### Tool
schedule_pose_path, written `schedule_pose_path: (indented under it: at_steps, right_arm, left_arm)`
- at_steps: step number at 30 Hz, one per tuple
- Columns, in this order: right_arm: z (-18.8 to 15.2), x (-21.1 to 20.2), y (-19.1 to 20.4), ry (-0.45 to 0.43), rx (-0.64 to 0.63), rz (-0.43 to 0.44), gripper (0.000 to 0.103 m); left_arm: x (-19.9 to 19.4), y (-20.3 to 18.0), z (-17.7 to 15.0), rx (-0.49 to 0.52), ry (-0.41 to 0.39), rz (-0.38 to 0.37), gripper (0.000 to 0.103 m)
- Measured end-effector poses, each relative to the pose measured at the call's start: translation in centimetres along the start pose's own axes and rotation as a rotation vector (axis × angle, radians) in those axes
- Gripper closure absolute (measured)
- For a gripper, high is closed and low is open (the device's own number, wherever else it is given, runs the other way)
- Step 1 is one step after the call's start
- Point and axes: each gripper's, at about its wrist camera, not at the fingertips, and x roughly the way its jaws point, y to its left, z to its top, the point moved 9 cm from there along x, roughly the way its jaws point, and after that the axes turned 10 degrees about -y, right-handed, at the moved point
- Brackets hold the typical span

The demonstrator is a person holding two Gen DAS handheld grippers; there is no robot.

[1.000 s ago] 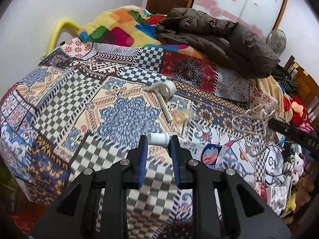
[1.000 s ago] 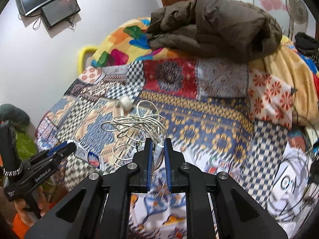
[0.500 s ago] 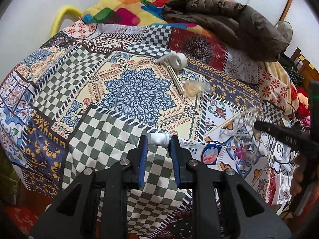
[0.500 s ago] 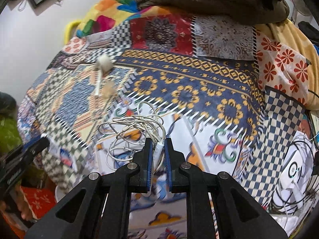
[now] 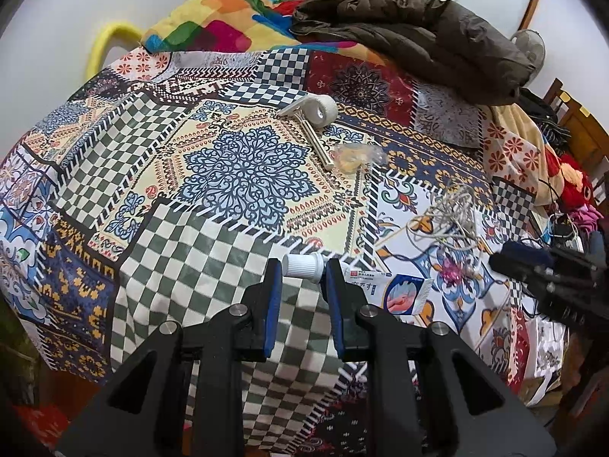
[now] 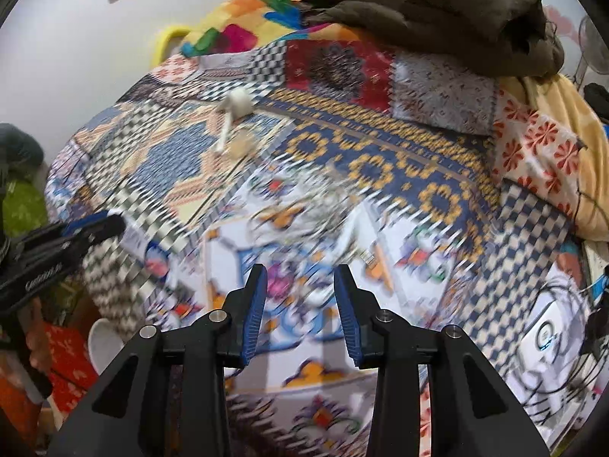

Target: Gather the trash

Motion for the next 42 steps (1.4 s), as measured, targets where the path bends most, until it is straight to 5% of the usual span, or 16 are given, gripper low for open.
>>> schedule_pose_path:
  at_steps: [8, 10, 12, 17, 32, 35, 38, 42]
  right_arm:
    - [-1.0, 3.6, 1.0, 0.054, 0.091, 0.039, 0.072]
    - [-0.7, 3.7, 1.0, 0.038, 0.110, 0.035, 0.076]
    - [-0.5, 4.1, 1.4, 0.037, 0.095, 0.020, 0.094]
    - [-0.5, 4.4, 1.7, 0.033, 0.062, -0.009, 0.100]
    - [5.0, -5.0, 3.2, -0.107, 0.051, 0.055, 0.102]
    - [3.5, -4.2, 3.3, -0.073, 0.036, 0.043, 0.096]
    - [1.0, -2.7, 3.3, -0.004, 0.024, 0.044, 0.062]
    - [-0.6, -0.4, 2.8, 0.015, 0.033, 0.015, 0.059]
  left_arm:
    - [-1.3, 0.8, -0.5, 0.010, -0.007, 0.016, 0.081]
    - [-1.4, 1.1, -0.5, 0.006, -0.008, 0.019, 0.081]
    - [-1.5, 1.3, -0.4, 0.001, -0.009, 0.022, 0.081]
    - [-1.8, 1.6, -0.1, -0.010, -0.018, 0.023, 0.081]
    - [-6.8, 2.2, 1.4, -0.032, -0.088, 0.023, 0.081]
    - [-7.5, 2.4, 1.3, -0.033, -0.095, 0.024, 0.081]
    - [-7.6, 2.7, 0.8, -0.031, -0.089, 0.025, 0.081]
    - [-6.9, 3.5, 0.1, -0.025, -0.067, 0.037, 0.081]
